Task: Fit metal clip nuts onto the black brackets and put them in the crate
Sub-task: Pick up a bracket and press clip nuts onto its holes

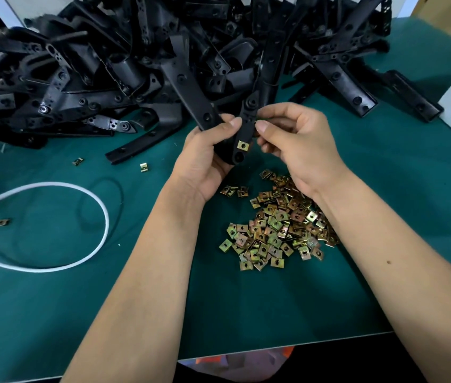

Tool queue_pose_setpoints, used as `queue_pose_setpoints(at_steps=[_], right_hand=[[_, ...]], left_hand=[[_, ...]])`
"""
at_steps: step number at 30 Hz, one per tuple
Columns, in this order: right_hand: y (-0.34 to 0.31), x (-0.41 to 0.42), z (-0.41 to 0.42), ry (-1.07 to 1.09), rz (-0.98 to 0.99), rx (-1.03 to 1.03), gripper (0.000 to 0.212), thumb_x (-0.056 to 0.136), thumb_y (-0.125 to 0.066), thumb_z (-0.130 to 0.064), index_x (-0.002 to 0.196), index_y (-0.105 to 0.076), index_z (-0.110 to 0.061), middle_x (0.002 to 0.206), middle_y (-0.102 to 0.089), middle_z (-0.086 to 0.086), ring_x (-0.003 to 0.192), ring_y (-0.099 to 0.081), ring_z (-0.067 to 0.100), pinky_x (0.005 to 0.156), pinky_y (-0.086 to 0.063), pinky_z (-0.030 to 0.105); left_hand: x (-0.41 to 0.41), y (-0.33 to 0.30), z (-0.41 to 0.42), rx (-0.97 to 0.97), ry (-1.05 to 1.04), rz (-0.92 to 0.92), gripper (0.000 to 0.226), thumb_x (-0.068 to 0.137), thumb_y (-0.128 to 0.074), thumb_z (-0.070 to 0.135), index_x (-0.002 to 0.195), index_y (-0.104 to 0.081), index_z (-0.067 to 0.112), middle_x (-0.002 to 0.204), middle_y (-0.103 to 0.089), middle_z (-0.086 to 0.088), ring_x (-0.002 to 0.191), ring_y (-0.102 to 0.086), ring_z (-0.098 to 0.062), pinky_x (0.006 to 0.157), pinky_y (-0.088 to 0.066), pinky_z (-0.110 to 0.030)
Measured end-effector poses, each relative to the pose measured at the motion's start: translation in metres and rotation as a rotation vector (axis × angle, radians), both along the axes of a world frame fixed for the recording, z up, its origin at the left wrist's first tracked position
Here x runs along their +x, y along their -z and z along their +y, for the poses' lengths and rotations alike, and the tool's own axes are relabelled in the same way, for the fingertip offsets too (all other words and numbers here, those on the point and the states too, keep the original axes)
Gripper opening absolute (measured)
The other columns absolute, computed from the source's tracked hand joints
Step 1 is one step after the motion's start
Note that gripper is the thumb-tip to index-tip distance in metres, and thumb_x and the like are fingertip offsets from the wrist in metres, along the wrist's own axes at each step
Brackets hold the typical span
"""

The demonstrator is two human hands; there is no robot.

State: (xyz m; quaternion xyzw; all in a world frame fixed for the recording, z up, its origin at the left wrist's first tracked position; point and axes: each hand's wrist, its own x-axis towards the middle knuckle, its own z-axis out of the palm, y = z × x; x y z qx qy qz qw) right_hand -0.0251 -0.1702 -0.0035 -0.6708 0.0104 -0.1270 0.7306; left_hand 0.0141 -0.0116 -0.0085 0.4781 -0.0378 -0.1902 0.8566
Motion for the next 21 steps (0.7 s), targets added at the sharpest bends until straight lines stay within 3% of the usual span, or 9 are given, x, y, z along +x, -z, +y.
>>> queue_pose_setpoints(at_steps=[8,21], right_hand=[[0.0010,0.0013,-0.0018,0.027,0.014,0.100,0.023,0.092,-0.071,0.002,0.114,-0.065,0.000,0.081,-0.072,0.004,0.072,-0.067,0.014,0.066,-0.054,0.025],[0.0009,0.0022,-0.0039,-0.003,0.014,0.132,0.023,0.092,-0.070,0.003,0.113,-0.063,-0.004,0.082,-0.072,0.004,0.072,-0.067,0.015,0.067,-0.054,0.025]], left_hand=[[-0.0004,0.0003,-0.0018,-0.018,-0.017,0.034,0.009,0.090,-0.071,0.008,0.091,-0.067,0.016,0.088,-0.076,-0.003,0.078,-0.072,-0.016,0.071,-0.060,-0.030],[-0.0013,-0.0005,-0.0030,-0.021,-0.024,0.057,0.009,0.091,-0.070,0.007,0.091,-0.066,0.015,0.086,-0.075,-0.001,0.078,-0.072,-0.014,0.073,-0.060,-0.029]])
